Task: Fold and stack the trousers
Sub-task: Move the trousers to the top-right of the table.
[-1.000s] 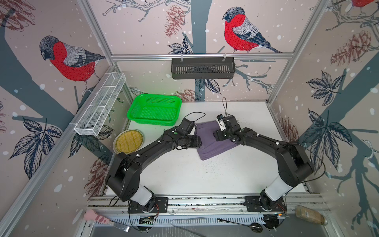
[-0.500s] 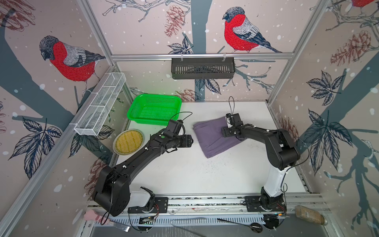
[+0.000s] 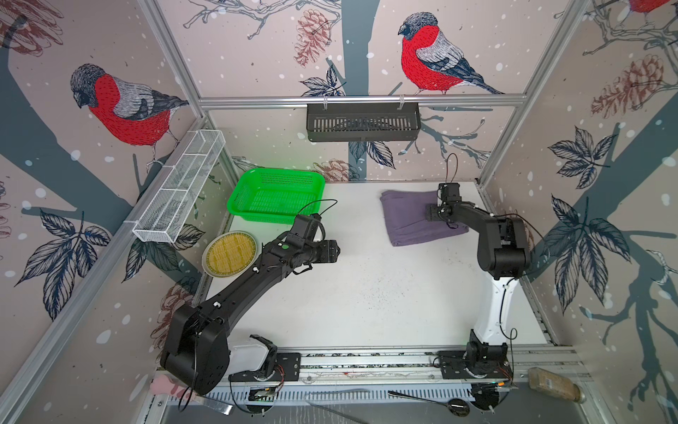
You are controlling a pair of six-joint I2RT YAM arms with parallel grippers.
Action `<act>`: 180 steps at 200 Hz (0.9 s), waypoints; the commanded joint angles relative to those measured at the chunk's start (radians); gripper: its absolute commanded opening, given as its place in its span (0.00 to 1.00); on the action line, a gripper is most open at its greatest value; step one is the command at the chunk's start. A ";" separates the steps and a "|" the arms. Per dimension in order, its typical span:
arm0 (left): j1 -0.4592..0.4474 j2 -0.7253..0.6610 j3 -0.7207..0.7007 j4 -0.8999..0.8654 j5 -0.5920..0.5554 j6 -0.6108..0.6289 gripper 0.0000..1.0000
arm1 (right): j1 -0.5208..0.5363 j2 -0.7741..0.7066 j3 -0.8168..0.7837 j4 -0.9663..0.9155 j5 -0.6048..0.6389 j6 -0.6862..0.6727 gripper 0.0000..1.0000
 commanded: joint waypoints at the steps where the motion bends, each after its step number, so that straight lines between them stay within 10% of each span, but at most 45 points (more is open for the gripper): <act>1: 0.003 -0.011 -0.002 0.010 -0.021 0.024 0.78 | -0.045 0.074 0.101 -0.116 0.105 -0.059 0.91; 127: 0.050 -0.054 -0.059 0.233 -0.048 0.085 0.98 | -0.145 0.307 0.526 -0.196 0.046 -0.078 0.93; 180: 0.133 -0.050 -0.084 0.244 -0.153 0.173 0.98 | -0.150 0.069 0.387 -0.141 -0.068 0.005 0.94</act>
